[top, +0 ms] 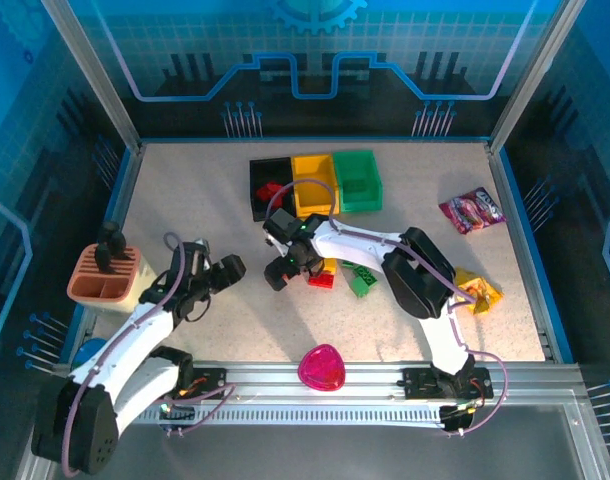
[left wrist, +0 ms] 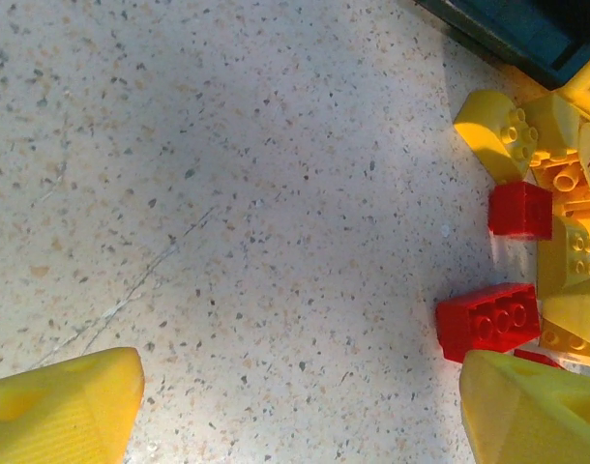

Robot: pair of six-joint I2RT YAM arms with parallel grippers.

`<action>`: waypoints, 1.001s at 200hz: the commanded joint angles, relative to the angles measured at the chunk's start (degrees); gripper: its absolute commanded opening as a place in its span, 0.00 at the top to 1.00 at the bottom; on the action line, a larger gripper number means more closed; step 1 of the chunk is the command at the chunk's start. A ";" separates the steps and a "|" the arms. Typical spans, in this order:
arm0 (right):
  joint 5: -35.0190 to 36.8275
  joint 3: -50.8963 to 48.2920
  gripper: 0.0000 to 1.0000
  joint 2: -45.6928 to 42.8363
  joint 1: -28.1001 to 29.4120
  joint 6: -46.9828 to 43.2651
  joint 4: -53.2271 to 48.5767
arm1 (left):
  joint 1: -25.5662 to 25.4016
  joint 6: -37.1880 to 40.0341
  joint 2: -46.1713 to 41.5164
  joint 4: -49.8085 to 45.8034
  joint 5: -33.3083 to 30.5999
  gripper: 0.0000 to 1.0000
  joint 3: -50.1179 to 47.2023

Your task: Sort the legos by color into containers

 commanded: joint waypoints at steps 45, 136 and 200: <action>3.31 5.11 0.03 5.20 0.84 6.42 -3.00 | 0.46 -0.65 -2.58 -1.25 -1.66 0.15 -1.25; 9.02 4.62 0.38 5.81 3.54 8.87 -4.09 | 0.48 -0.13 -3.73 -1.76 -2.87 0.18 0.03; 13.19 7.98 0.45 0.58 4.74 6.83 -5.54 | 0.46 1.16 -6.81 -4.41 -3.90 0.19 2.41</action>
